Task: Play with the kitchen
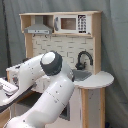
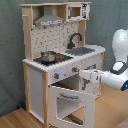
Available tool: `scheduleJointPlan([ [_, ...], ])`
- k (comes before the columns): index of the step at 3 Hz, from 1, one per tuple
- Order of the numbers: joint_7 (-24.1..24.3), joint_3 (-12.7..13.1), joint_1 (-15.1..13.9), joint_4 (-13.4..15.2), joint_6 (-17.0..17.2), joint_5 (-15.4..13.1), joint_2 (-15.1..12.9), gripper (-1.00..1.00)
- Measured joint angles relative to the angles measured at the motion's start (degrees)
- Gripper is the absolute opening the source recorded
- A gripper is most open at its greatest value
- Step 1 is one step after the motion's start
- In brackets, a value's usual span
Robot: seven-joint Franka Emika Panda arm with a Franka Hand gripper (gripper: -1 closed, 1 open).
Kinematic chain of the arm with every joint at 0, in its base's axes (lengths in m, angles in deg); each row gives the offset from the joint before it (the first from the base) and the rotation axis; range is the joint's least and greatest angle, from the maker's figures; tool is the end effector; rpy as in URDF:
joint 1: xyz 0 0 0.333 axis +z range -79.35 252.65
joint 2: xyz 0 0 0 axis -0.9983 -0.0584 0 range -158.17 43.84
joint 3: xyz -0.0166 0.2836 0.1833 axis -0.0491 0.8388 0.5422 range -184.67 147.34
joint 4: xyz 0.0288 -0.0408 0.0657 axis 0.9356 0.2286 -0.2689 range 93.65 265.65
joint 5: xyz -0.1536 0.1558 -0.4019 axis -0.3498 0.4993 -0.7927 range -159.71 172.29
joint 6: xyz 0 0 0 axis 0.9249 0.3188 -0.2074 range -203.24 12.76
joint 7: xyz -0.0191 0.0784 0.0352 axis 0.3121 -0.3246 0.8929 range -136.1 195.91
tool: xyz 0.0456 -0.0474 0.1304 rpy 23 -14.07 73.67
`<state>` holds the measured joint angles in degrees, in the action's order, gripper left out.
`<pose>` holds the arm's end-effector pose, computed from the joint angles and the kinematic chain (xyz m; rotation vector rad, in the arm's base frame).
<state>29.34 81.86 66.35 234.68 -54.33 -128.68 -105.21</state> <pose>0.2460 0.4756 0.3610 0.7468 1.4156 0.8741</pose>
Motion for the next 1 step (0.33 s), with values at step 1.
scheduleJointPlan([
  [1,-0.11,2.68,2.36,0.0,4.12,2.08,0.0,1.0],
])
